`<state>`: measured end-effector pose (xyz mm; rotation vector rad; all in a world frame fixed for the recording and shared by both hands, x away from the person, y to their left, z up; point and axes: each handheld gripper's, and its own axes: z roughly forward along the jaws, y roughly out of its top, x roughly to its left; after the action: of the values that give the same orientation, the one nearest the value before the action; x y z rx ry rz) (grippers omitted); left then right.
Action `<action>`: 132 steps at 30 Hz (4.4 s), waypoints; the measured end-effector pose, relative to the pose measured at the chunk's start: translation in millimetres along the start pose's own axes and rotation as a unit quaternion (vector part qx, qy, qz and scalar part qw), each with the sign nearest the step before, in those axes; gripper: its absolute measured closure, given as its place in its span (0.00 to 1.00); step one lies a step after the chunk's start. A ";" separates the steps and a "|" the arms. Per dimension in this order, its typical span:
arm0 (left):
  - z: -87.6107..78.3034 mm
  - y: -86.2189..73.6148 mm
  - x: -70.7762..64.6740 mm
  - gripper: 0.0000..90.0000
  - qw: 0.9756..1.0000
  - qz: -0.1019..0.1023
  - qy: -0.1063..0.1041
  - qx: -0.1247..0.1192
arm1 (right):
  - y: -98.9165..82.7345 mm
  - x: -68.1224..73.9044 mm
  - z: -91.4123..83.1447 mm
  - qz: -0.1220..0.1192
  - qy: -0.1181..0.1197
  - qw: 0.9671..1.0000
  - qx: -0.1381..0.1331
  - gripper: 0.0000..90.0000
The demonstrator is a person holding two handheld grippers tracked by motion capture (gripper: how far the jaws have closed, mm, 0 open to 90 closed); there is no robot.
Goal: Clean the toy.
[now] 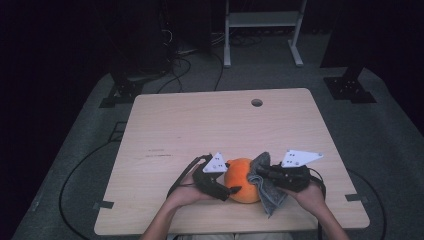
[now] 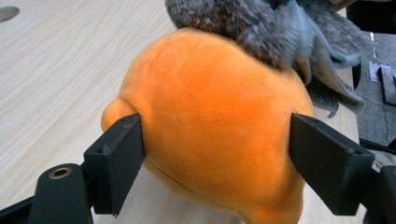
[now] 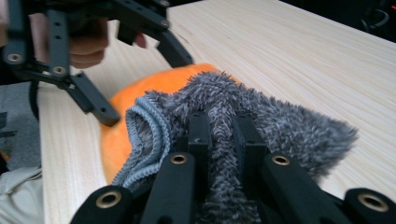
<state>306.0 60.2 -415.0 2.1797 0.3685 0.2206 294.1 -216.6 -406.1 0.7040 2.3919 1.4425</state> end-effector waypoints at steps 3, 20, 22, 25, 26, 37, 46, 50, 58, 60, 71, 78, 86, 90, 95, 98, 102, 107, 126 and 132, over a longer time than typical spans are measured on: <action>1.3 3.2 -3.7 0.22 1.000 0.007 0.004 -0.005 | 8.7 4.1 -9.1 -0.008 0.000 1.000 -0.012 0.88; 7.9 11.1 -16.2 0.17 1.000 0.021 0.014 -0.013 | 22.1 22.5 -1.5 -0.041 0.013 0.999 -0.005 0.88; 8.6 12.8 -20.3 0.17 0.999 0.035 0.017 -0.015 | 28.1 30.8 -1.5 -0.052 0.022 0.998 -0.011 0.88; 9.5 14.2 -25.1 0.17 0.998 0.051 0.021 -0.007 | 30.4 39.1 6.0 -0.065 0.027 0.998 -0.005 0.88; 9.4 13.5 -25.2 0.17 0.998 0.052 0.021 -0.004 | 29.3 39.1 8.1 -0.067 0.025 0.997 0.000 0.88; 2.5 8.4 -14.2 0.16 0.999 0.032 0.015 0.007 | 7.7 10.1 3.3 -0.014 -0.006 1.000 0.003 0.88; 4.9 1.5 -11.5 0.18 0.998 0.040 0.033 0.044 | 6.1 14.2 10.6 -0.020 -0.006 1.000 0.009 0.88; -0.9 -0.8 -6.1 0.18 0.998 0.035 0.021 0.048 | -5.0 4.4 8.5 0.007 -0.007 1.000 0.016 0.88; 3.4 3.0 -10.4 0.18 0.998 0.042 0.037 0.029 | -3.6 10.8 14.6 0.007 0.005 1.000 -0.004 0.88; 2.3 -0.3 -6.2 0.20 0.998 0.031 0.038 0.042 | -7.8 5.3 14.7 0.019 0.006 1.000 -0.003 0.88; -5.0 -14.7 10.7 0.23 0.998 -0.001 0.022 0.066 | -13.0 -2.8 10.8 0.053 0.024 0.998 -0.017 0.88; -6.3 -18.4 13.8 0.23 0.998 -0.009 0.014 0.060 | -26.6 -12.9 18.9 0.064 0.012 0.998 0.022 0.88; -7.2 -21.8 17.5 0.22 0.998 -0.019 0.010 0.056 | -23.0 -13.8 13.2 0.065 0.012 0.998 0.008 0.88; -6.9 -22.1 17.0 0.22 0.998 -0.022 0.010 0.054 | -29.3 -17.1 22.5 0.077 0.019 0.996 0.033 0.88; -6.3 -19.6 13.9 0.21 0.999 -0.013 0.010 0.052 | -31.1 -24.0 15.7 0.083 0.003 0.996 0.042 0.88; -5.0 -15.3 9.4 0.21 0.999 -0.003 0.012 0.052 | -17.7 -18.8 6.1 0.074 0.007 0.997 0.007 0.88; -2.9 -7.7 0.5 0.22 0.998 0.012 0.012 0.057 | 3.7 -3.5 -1.2 0.048 0.019 0.998 -0.030 0.88; -5.9 -2.0 -5.0 0.21 0.998 0.027 -0.001 0.056 | 10.3 10.0 9.4 0.023 0.029 0.999 -0.017 0.88; 2.4 5.7 -14.8 0.37 0.996 0.058 0.073 -0.004 | 3.0 16.4 4.1 -0.009 -0.015 1.000 -0.007 0.88; 18.6 10.0 -27.5 0.27 0.991 0.102 0.089 -0.004 | 16.5 22.4 3.3 -0.031 -0.032 0.998 -0.033 0.88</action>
<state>287.4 31.2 -418.6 2.1967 0.2426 0.5328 281.0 -195.8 -392.6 0.6457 2.2864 1.4445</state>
